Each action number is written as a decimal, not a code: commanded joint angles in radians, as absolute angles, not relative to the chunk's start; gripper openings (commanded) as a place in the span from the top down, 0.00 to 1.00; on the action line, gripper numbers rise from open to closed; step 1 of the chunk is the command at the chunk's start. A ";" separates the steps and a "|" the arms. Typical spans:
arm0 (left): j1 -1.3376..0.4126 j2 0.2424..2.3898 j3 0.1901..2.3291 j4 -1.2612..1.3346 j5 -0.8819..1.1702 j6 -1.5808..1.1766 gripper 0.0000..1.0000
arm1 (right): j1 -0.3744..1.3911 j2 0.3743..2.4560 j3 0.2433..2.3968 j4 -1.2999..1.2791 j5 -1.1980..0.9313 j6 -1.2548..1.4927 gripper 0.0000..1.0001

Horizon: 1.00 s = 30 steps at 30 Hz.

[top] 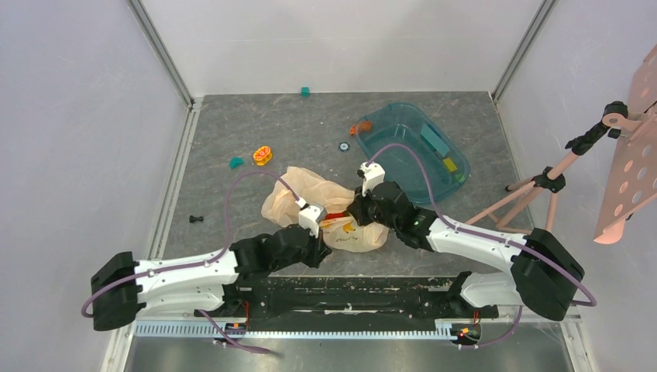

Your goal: Take the fake fruits out of the plastic bag

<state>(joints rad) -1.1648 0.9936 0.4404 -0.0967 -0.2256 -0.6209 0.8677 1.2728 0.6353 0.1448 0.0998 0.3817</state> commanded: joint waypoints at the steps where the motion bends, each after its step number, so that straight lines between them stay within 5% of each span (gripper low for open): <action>1: -1.169 0.854 0.497 0.037 -0.139 -0.592 0.98 | 0.865 1.286 0.678 0.155 0.111 0.365 1.00; 6: -1.167 0.787 0.602 -0.057 -0.282 -0.534 0.98 | 0.865 1.269 0.646 0.179 0.100 0.383 1.00; 18: -1.149 1.111 0.642 -0.052 -0.467 -0.540 0.98 | 0.865 1.220 0.615 0.179 0.089 0.399 1.00; 30: -1.151 1.047 0.465 -0.039 -0.386 -0.572 0.98 | 0.856 1.335 0.753 0.068 0.296 0.333 1.00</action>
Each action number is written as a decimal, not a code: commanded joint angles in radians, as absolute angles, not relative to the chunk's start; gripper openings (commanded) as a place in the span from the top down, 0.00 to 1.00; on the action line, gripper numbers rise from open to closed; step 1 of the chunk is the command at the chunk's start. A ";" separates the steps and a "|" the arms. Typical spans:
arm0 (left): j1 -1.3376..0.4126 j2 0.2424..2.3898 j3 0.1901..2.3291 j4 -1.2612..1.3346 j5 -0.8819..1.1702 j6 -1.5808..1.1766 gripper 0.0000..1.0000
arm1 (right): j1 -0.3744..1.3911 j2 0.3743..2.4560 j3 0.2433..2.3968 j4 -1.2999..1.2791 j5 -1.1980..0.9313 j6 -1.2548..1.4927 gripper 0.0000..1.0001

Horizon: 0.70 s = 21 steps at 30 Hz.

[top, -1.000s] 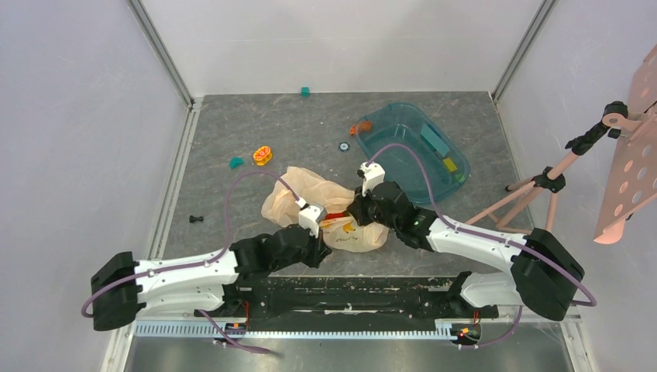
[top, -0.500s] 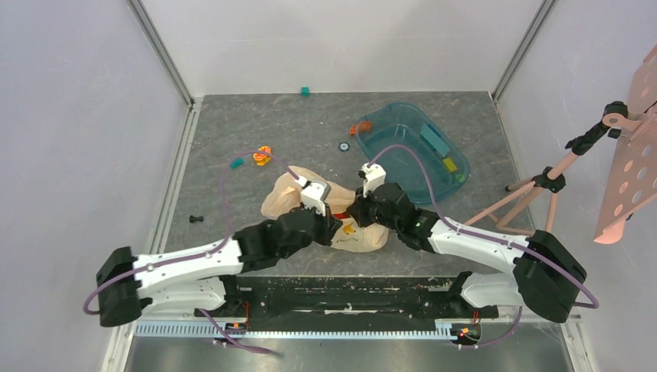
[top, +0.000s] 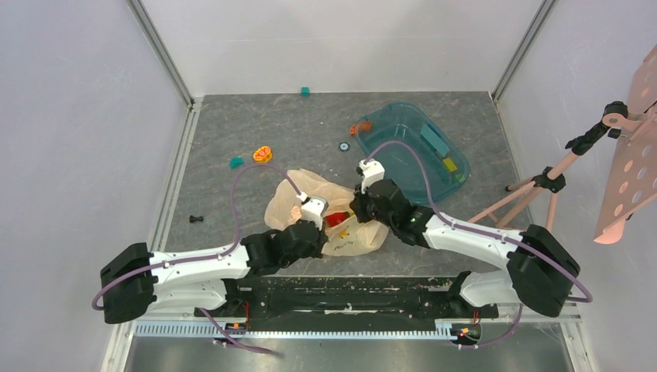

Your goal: Take the fake fruits out of the plastic bag

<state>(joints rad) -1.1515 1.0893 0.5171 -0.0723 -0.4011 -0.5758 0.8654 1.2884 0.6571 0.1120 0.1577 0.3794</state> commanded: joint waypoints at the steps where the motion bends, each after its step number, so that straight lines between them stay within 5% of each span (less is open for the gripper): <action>1: -1.151 1.039 0.449 -0.033 -0.382 -0.580 0.98 | 0.856 1.348 0.773 0.052 0.339 0.317 1.00; 10: -1.150 1.046 0.356 0.036 -0.404 -0.612 0.98 | 0.804 1.407 0.888 0.033 0.420 0.202 1.00; 21: -1.151 1.022 0.394 0.031 -0.396 -0.587 0.98 | 0.842 1.173 0.638 0.246 -0.276 0.090 0.95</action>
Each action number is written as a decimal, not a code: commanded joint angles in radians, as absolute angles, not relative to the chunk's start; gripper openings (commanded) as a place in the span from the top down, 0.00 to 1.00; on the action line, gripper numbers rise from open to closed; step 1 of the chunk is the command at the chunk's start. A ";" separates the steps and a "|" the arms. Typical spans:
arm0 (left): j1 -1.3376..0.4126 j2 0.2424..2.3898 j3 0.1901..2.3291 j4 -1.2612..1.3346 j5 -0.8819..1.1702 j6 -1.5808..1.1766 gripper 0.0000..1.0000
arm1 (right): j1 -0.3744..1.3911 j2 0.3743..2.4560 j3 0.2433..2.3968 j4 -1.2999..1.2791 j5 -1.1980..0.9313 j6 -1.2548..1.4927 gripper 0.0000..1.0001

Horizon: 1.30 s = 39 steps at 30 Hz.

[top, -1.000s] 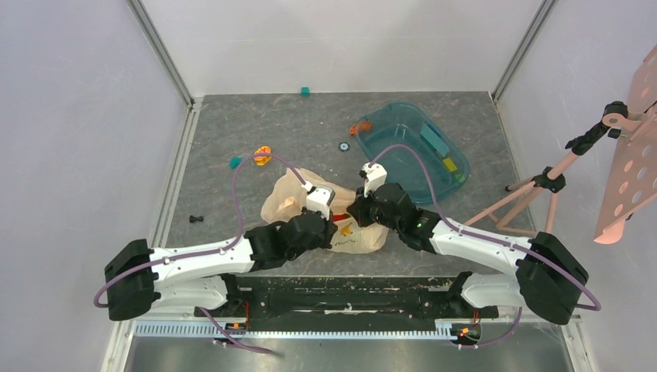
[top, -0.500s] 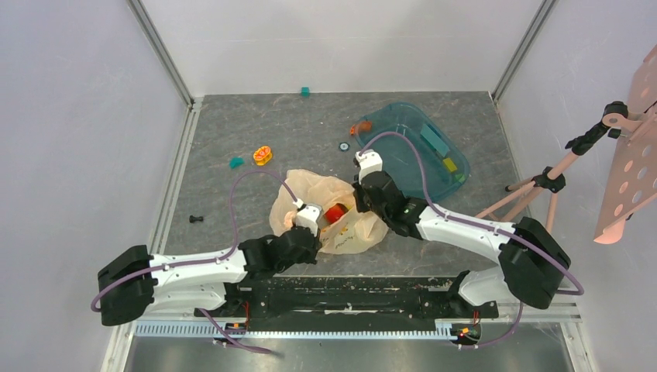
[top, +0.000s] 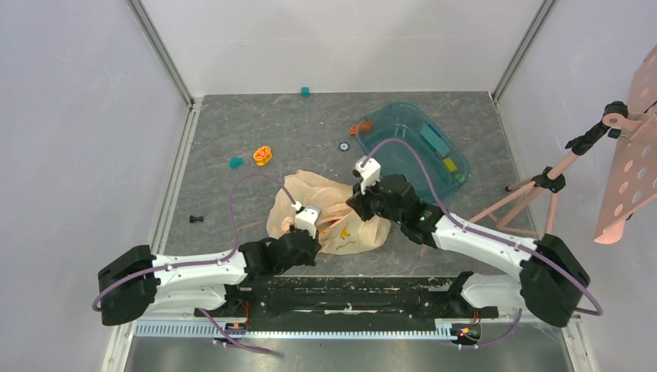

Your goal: Take the fake fruits out of the plastic bag

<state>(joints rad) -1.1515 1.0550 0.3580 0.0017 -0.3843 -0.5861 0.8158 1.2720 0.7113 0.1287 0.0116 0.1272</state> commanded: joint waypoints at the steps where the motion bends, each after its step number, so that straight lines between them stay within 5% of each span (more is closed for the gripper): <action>1: -1.151 1.010 0.400 0.027 -0.390 -0.583 0.98 | 0.847 1.163 0.626 0.250 -0.301 0.089 0.95; 19: -1.150 0.915 0.517 -0.039 -0.479 -0.530 0.98 | 0.895 1.376 0.682 0.297 -0.210 0.160 0.99; 39: -1.132 1.133 0.525 0.047 -0.607 -0.524 0.98 | 0.906 1.320 0.558 0.305 -0.068 0.233 0.99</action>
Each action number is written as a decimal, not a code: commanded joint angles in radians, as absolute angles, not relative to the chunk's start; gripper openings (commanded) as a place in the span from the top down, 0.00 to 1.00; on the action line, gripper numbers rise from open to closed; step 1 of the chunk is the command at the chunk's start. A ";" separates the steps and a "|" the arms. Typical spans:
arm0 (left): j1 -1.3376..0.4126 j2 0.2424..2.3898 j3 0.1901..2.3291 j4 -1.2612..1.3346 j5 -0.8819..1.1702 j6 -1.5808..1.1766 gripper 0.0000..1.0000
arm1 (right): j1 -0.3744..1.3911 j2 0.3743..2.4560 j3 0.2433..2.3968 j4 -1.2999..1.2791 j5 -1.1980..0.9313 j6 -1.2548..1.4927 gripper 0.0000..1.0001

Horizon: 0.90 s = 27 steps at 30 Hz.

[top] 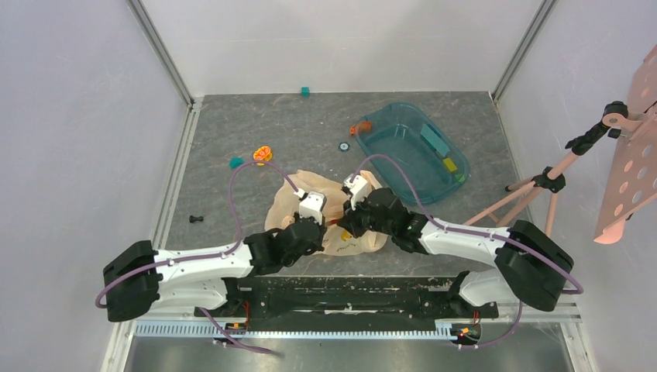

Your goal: Take the fake fruits out of the plastic bag

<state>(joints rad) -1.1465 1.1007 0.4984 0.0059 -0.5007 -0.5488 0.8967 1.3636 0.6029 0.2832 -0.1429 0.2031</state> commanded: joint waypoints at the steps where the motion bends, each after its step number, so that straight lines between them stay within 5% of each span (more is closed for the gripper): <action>1: -1.126 1.151 0.529 0.053 -0.613 -0.517 0.98 | 0.907 1.314 0.543 0.302 -0.047 0.240 0.99; 27: -0.928 1.444 0.773 0.205 -0.642 -0.325 0.98 | 0.991 1.244 0.320 0.324 0.086 0.336 1.00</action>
